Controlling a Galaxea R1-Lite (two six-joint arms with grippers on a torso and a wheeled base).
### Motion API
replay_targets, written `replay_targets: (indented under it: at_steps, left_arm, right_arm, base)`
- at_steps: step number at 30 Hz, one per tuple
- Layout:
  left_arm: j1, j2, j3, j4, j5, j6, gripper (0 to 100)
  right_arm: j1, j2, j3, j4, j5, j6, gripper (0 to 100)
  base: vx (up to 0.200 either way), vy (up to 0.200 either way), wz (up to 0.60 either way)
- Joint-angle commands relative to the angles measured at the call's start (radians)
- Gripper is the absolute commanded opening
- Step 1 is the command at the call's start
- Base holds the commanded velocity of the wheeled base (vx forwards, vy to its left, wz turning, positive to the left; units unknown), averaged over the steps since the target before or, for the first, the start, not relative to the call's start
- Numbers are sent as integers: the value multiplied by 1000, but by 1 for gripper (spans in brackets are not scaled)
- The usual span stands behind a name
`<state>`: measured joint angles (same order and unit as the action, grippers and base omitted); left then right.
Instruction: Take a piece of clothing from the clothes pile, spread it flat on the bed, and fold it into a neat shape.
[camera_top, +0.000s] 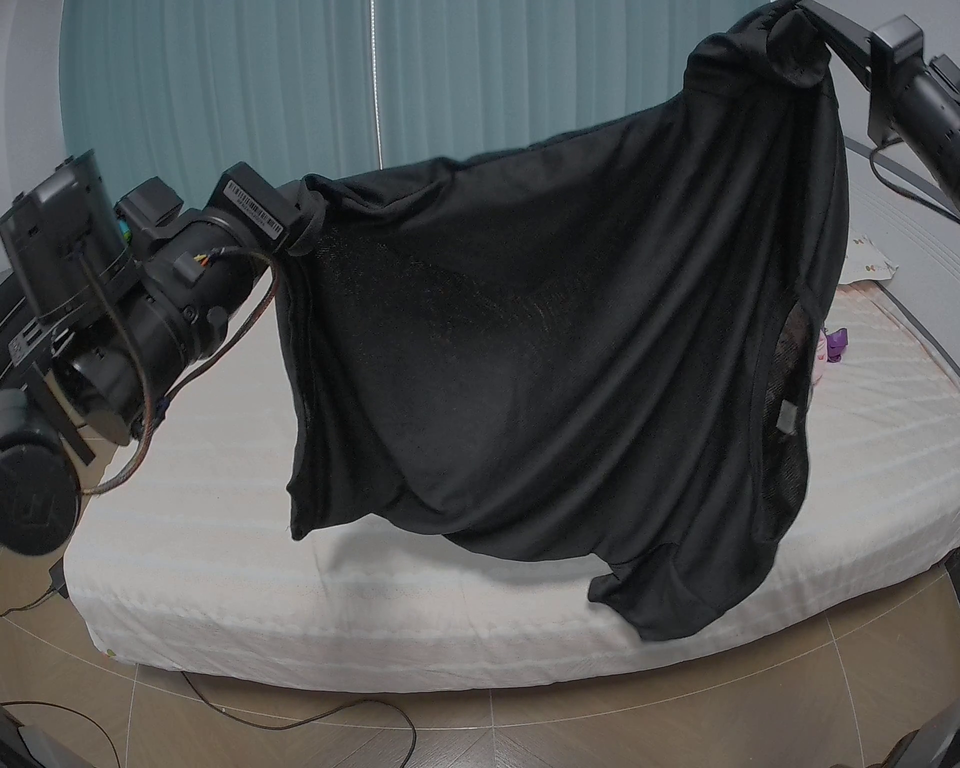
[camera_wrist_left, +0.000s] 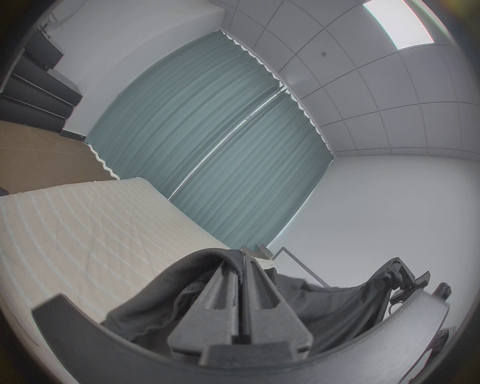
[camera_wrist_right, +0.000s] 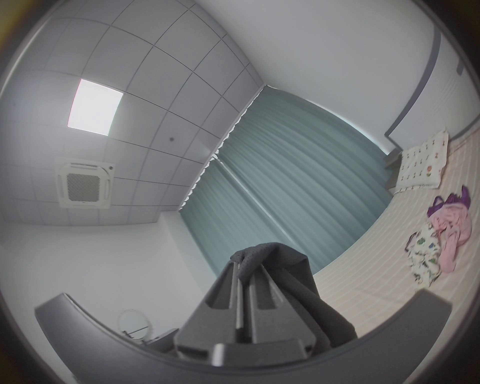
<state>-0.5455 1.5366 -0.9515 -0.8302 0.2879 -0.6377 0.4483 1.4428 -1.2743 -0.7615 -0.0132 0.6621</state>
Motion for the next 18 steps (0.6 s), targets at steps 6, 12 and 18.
replay_targets:
  at_steps: [6,12,18]
  left_arm:
    - [168,424,-222,108,-62,-63,0]
    - [168,502,-225,111,-62,-63,0]
    - [173,594,-273,114,-64,-63,0]
  right_arm:
    - [-267,590,-410,65,-14,-29,0]
    - [-261,725,-409,7,-17,-67,0]
    - [-260,811,-410,-18,-36,-84,0]
  base:
    - [200,0,0]
    - [200,0,0]
    - [200,0,0]
